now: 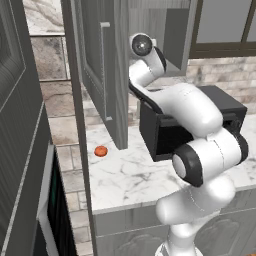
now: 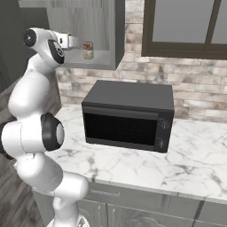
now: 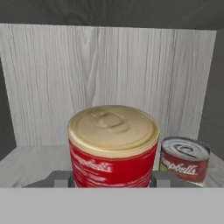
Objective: Restock the canned food cabinet by taking the new fresh canned food from the counter and placing it in the cabinet. Then, take the old canned food from the cabinet and place it on the counter.
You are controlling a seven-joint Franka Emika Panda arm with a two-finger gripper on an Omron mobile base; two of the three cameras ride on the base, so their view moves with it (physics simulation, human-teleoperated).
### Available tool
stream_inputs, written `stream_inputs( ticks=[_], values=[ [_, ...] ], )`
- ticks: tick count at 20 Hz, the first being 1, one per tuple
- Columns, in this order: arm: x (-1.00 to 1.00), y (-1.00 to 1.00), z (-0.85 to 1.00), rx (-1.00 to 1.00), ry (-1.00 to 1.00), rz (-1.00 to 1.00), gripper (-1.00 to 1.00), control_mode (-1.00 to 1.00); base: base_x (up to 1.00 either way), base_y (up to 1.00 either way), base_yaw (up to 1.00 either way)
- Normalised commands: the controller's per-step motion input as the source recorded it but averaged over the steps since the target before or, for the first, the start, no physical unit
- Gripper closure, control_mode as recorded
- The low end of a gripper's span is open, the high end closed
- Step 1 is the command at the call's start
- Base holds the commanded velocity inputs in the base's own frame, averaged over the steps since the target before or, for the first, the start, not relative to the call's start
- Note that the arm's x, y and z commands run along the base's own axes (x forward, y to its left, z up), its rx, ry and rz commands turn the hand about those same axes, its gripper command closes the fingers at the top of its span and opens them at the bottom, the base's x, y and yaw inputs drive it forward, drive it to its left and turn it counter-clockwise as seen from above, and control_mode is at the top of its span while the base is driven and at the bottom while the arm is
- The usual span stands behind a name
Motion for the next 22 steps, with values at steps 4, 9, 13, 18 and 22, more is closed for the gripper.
stream_inputs(
  ticks=[4,9,13,18,22],
  values=[
    [-1.00,-0.42,0.36,0.00,-0.16,0.02,1.00,-1.00,0.00,0.00,0.00],
    [-1.00,-0.70,0.30,0.00,0.00,0.05,1.00,-1.00,0.00,0.00,0.00],
    [-1.00,-0.65,0.45,0.00,0.11,0.16,1.00,-1.00,0.00,0.00,0.00],
    [-1.00,-0.32,0.48,-0.10,0.20,0.28,1.00,-1.00,0.00,0.00,0.00],
    [-1.00,-0.35,-0.13,-0.13,0.23,0.34,1.00,-1.00,0.00,0.00,0.00]
  ],
)
